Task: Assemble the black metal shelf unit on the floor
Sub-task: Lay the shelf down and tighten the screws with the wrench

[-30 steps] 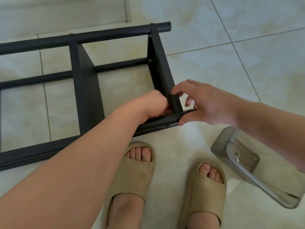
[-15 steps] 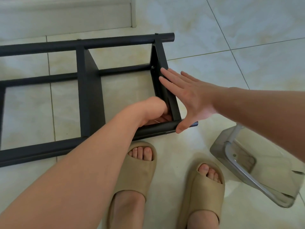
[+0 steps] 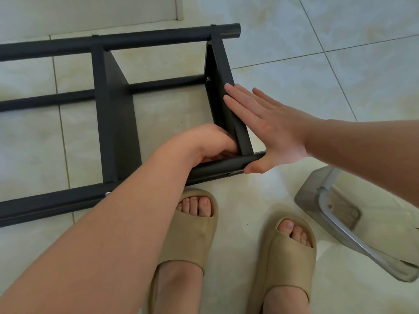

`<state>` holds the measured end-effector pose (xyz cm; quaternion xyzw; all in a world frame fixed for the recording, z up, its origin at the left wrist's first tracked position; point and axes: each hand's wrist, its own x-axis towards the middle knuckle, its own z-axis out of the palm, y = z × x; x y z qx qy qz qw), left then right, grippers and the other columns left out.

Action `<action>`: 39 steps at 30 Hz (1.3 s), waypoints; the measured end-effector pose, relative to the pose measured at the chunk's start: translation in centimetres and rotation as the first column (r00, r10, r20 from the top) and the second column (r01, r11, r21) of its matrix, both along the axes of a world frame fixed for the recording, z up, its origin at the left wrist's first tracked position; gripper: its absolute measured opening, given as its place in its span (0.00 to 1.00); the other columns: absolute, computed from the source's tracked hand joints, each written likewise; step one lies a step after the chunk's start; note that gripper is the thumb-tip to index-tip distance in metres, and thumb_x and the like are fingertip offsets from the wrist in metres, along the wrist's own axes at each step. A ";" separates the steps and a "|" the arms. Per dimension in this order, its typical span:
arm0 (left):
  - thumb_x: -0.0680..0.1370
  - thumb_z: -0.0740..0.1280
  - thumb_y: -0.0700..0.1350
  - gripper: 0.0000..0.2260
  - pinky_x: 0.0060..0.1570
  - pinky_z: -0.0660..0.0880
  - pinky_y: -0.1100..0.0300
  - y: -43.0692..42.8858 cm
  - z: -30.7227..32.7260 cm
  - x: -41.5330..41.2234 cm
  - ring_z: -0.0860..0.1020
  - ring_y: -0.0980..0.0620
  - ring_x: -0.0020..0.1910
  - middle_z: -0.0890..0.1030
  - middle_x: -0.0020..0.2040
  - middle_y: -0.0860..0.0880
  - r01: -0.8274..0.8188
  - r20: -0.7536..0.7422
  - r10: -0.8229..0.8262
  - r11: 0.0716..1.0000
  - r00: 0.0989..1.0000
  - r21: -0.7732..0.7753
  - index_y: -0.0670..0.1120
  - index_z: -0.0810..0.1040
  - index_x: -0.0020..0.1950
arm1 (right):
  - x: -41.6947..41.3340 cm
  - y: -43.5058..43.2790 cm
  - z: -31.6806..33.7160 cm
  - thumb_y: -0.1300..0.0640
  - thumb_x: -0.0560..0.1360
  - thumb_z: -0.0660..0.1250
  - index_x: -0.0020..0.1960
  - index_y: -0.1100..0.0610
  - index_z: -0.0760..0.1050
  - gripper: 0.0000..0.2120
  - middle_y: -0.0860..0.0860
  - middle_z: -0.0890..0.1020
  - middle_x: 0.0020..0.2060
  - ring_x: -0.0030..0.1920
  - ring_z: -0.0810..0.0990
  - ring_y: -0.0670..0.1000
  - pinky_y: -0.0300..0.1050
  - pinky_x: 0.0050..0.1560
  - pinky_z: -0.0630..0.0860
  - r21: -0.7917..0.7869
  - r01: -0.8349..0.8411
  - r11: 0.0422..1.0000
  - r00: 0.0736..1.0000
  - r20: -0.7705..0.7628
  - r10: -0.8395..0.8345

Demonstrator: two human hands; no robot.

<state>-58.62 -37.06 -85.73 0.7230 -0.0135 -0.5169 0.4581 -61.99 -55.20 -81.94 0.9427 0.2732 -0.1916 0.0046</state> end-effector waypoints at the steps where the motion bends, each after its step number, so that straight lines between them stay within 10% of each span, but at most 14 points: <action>1: 0.74 0.70 0.36 0.04 0.43 0.80 0.58 0.0 -0.1 0.0 0.83 0.48 0.37 0.86 0.43 0.41 -0.016 -0.013 0.016 1.000 1.000 -0.014 0.40 0.84 0.46 | -0.2 0.0 -0.1 0.19 0.63 0.54 0.81 0.56 0.31 0.64 0.52 0.31 0.80 0.79 0.30 0.49 0.49 0.79 0.34 0.001 0.000 1.000 1.000 0.008 0.000; 7: 0.76 0.68 0.36 0.06 0.50 0.81 0.54 0.4 0.0 0.1 0.85 0.46 0.43 0.86 0.45 0.41 -0.076 -0.206 0.062 0.995 0.977 -0.062 0.39 0.83 0.51 | -0.1 0.0 -0.1 0.19 0.64 0.53 0.81 0.57 0.31 0.63 0.53 0.32 0.80 0.80 0.31 0.50 0.50 0.79 0.34 -0.003 0.000 1.000 1.000 0.005 0.000; 17: 0.79 0.65 0.39 0.08 0.34 0.81 0.60 0.8 0.3 0.4 0.84 0.50 0.34 0.86 0.40 0.44 -0.111 -0.397 0.080 0.992 0.914 -0.057 0.40 0.84 0.50 | -0.4 -0.1 -0.5 0.20 0.64 0.55 0.82 0.57 0.33 0.63 0.53 0.33 0.81 0.80 0.32 0.50 0.51 0.80 0.35 0.022 0.005 1.000 1.000 0.020 -0.006; 39: 0.78 0.68 0.37 0.11 0.45 0.81 0.55 0.6 -0.1 0.1 0.85 0.47 0.42 0.86 0.47 0.40 -0.138 -0.284 0.103 0.985 0.953 -0.104 0.36 0.82 0.59 | -0.3 -0.1 -0.7 0.20 0.65 0.56 0.82 0.57 0.33 0.62 0.54 0.35 0.81 0.80 0.33 0.51 0.51 0.80 0.36 0.030 0.007 1.000 1.000 0.025 -0.007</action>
